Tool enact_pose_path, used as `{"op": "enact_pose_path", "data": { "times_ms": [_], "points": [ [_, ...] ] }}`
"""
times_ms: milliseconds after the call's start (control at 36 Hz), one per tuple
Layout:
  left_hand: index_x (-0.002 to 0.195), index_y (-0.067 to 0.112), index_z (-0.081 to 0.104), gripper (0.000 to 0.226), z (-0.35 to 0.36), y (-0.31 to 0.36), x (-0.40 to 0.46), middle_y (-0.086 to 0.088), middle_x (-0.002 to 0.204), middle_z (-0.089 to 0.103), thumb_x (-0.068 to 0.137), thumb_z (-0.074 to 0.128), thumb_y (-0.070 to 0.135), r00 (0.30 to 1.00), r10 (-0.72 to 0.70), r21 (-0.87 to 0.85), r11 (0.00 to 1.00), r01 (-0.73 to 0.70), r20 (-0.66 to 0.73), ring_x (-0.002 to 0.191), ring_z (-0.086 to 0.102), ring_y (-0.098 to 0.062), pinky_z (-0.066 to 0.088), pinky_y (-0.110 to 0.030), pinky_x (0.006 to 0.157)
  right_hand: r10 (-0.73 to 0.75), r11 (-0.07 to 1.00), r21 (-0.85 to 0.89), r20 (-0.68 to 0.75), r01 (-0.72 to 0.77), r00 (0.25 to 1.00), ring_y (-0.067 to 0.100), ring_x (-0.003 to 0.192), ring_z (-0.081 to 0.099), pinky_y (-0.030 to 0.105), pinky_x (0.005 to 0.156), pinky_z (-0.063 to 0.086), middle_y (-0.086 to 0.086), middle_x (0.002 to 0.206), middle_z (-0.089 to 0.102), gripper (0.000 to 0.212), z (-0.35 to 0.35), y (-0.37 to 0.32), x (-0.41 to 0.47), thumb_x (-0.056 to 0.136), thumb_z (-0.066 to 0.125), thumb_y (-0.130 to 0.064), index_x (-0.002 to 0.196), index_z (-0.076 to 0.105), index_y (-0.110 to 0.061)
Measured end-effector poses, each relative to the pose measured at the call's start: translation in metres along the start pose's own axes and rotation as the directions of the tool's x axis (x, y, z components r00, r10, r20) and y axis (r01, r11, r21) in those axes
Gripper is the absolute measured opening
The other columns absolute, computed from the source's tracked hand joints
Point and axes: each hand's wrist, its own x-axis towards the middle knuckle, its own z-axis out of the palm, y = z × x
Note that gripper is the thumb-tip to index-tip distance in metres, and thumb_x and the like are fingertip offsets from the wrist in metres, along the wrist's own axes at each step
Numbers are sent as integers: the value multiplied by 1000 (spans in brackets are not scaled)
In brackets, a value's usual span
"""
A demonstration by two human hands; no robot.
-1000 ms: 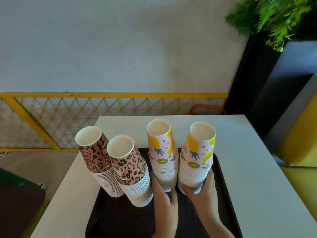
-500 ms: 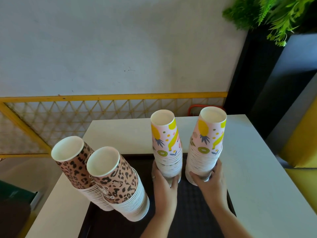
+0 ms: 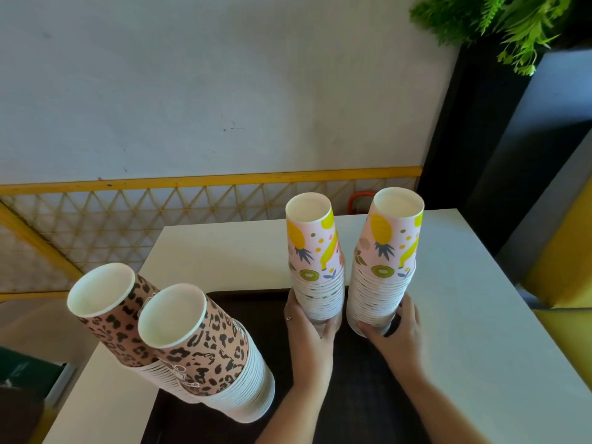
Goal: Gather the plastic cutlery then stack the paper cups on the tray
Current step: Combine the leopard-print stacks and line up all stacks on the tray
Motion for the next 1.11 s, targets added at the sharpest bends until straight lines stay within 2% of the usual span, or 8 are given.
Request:
{"op": "enact_pose_path", "data": {
  "times_ms": [167,306,500,639,694,833,1028,1111],
  "points": [
    [143,6,27,82,-9,-1,-22,-12,146,35,78,74,22,1000,-20,67,998,22,-24,134,39,-20,31,-19,104,-51,999,-11,-98,50,994,20,121,41,46,100,41,-2,135,36,91,-1,3,-13,59,85,-23,134,33,-20],
    [117,29,42,42,-40,-7,-71,9,118,49,78,56,27,988,137,15,991,-136,-70,110,51,-8,40,-19,96,-192,981,-30,-238,190,952,23,114,46,37,90,46,0,124,39,67,3,-19,-54,65,81,-14,120,42,-16],
    [80,59,51,57,-106,-34,-112,2,83,50,60,59,6,978,86,-22,995,-92,-190,74,52,7,39,1,71,-342,938,18,222,346,913,-10,110,43,-4,82,34,-27,120,32,66,33,-41,-110,70,78,-27,118,35,-41],
    [98,49,48,70,-154,-63,-101,4,93,47,63,69,-7,935,-71,0,997,76,-346,82,49,-6,37,-1,76,-373,923,35,332,384,866,0,122,37,9,100,32,-24,130,26,85,65,-52,-137,65,79,-36,131,25,-39],
    [119,16,48,70,-169,-67,-89,-11,107,48,63,70,-19,918,-146,-28,989,146,-370,95,49,-20,39,-7,77,-384,920,56,326,387,864,0,123,34,10,100,31,-30,129,22,88,77,-59,-144,64,79,-37,131,22,-40],
    [136,-4,34,88,-193,-83,-56,-23,133,42,60,79,-10,976,-109,95,987,128,-186,121,45,-39,39,-47,103,-357,933,11,161,360,920,4,122,36,24,97,37,-9,130,41,97,109,-68,-154,55,86,-30,136,33,-21],
    [107,39,50,71,-200,-82,-4,12,102,63,48,87,28,998,35,-16,999,-36,-45,94,61,1,51,-18,75,-236,972,-6,18,236,972,11,112,48,30,88,50,-4,118,51,88,128,-82,-142,53,85,-32,128,41,-17],
    [113,30,48,77,-198,-82,10,7,107,61,44,82,41,1000,21,-27,999,-21,-18,99,60,-7,42,-11,76,-172,985,-9,-14,172,985,17,112,49,35,89,49,0,119,50,88,131,-88,-132,55,86,-26,130,41,-15]
  ]
}}
